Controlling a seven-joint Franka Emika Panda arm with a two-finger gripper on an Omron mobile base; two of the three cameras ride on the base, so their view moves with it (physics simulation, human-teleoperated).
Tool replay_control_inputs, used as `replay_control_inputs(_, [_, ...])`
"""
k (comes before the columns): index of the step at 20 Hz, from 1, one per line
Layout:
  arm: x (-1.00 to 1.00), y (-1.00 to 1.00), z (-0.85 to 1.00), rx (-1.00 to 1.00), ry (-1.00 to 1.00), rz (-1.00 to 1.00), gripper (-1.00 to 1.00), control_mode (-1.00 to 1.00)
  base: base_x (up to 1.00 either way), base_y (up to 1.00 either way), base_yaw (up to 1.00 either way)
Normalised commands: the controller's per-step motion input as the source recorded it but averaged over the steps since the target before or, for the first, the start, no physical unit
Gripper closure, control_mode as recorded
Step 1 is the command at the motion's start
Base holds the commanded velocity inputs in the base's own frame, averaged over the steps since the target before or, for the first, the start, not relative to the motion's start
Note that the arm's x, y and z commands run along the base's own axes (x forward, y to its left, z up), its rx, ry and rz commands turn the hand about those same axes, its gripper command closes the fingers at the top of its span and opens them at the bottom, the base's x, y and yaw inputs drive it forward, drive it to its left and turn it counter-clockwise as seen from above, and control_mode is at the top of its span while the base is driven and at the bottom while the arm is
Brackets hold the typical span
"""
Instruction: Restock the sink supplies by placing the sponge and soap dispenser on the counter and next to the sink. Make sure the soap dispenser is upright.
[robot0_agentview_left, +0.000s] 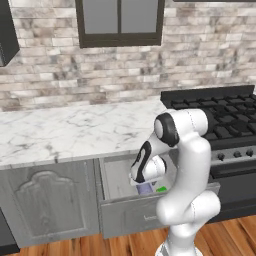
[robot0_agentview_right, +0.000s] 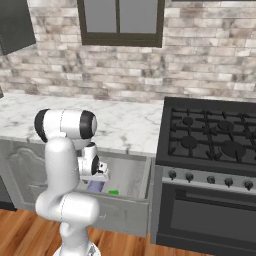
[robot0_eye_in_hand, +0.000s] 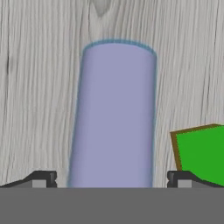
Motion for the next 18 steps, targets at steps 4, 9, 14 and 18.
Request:
replay_control_inputs(4, [0.09,0.0,-0.19,0.0,0.0,0.0,-1.0,-1.0,0.0,0.0,0.0])
replay_control_inputs(9, [0.06,0.0,-0.17,0.0,0.0,0.0,-1.0,-1.0,0.0,0.0,0.0])
replay_control_inputs(14, [0.15,0.01,-0.17,0.0,0.0,0.0,-1.0,-1.0,0.0,0.0,0.0])
replay_control_inputs(18, [0.03,0.04,-0.29,0.0,0.0,0.0,-1.0,-1.0,0.0,0.0,0.0])
